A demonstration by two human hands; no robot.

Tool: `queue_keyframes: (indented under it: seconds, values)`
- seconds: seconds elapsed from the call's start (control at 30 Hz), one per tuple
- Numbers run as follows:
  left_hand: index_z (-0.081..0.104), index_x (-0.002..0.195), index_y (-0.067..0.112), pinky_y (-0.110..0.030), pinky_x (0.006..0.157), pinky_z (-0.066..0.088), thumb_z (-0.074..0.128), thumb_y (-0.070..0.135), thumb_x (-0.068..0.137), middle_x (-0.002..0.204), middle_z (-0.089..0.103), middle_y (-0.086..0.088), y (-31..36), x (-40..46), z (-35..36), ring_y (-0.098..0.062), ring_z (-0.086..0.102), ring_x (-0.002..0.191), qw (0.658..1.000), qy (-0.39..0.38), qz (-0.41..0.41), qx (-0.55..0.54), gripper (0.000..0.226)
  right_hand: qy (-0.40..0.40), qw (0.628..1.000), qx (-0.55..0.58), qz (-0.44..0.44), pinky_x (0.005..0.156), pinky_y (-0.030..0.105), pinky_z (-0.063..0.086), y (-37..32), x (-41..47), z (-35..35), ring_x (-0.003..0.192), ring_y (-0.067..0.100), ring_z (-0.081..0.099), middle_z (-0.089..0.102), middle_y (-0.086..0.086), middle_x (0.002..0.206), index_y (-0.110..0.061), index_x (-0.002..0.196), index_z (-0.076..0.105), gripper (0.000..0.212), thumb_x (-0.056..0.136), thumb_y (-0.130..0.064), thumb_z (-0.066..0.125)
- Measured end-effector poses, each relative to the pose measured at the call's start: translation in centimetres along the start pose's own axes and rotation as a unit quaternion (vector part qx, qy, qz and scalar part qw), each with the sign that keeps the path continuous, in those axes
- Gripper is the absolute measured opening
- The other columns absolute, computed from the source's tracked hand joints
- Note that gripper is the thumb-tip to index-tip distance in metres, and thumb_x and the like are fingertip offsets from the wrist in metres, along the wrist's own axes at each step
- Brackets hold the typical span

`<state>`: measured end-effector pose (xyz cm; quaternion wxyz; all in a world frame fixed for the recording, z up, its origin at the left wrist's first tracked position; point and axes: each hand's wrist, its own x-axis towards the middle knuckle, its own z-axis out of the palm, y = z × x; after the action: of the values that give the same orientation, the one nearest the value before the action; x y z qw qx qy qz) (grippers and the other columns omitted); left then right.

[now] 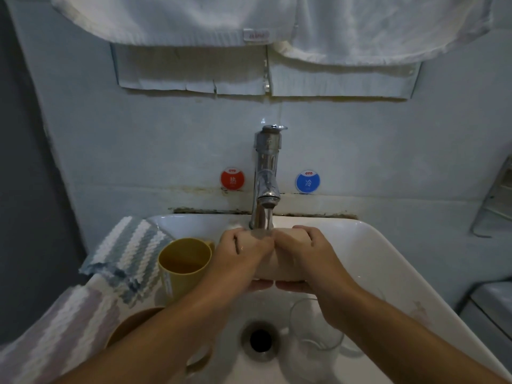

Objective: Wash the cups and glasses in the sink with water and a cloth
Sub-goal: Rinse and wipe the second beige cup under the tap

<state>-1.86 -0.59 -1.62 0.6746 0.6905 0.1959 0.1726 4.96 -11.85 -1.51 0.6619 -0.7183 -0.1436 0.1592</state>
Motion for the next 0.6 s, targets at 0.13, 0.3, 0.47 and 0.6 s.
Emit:
queue_keyframes:
  seconds: [0.13,0.3,0.47,0.6]
  values:
    - [0.048,0.117,0.033,-0.031,0.064,0.061,0.068,0.037,0.086,0.110,0.050,-0.001,0.12,-0.07,-0.16,-0.018,0.057,0.092,0.999,0.005,-0.031,-0.020,0.037,-0.011,1.000,0.020,0.020,0.076,0.042,0.062,-0.22,0.23,0.08,0.107,0.027,0.054,0.047,0.005,0.124,-0.033,0.133,0.040,0.052,0.088,-0.031,0.067]
    - [0.042,0.131,0.028,-0.045,0.081,0.060,0.061,0.034,0.092,0.113,0.047,-0.002,0.33,-0.19,-0.20,-0.024,0.055,0.100,0.999,0.011,-0.026,-0.026,0.045,-0.013,1.000,0.011,0.003,0.077,0.041,0.062,-0.10,0.28,0.34,0.106,0.026,0.054,0.045,0.004,0.125,-0.034,0.133,0.038,0.054,0.089,-0.031,0.067]
    - [0.046,0.127,0.021,-0.053,0.078,0.060,0.051,0.035,0.096,0.117,0.053,-0.014,0.43,0.16,-0.31,-0.032,0.060,0.100,0.995,0.033,-0.067,-0.067,0.034,0.003,0.999,-0.033,-0.023,0.070,0.032,0.062,0.02,0.22,0.42,0.096,0.019,0.054,0.044,-0.009,0.105,-0.035,0.126,0.038,0.055,0.084,-0.037,0.073]
    - [0.048,0.125,0.019,-0.053,0.078,0.060,0.049,0.033,0.097,0.119,0.051,-0.015,0.76,0.29,-0.18,-0.033,0.058,0.103,0.993,0.040,-0.073,-0.085,0.031,0.043,0.999,-0.019,0.000,0.073,0.042,0.062,-0.13,0.77,0.46,0.104,0.025,0.051,0.042,0.002,0.119,-0.034,0.122,0.043,0.023,0.100,-0.034,0.050]
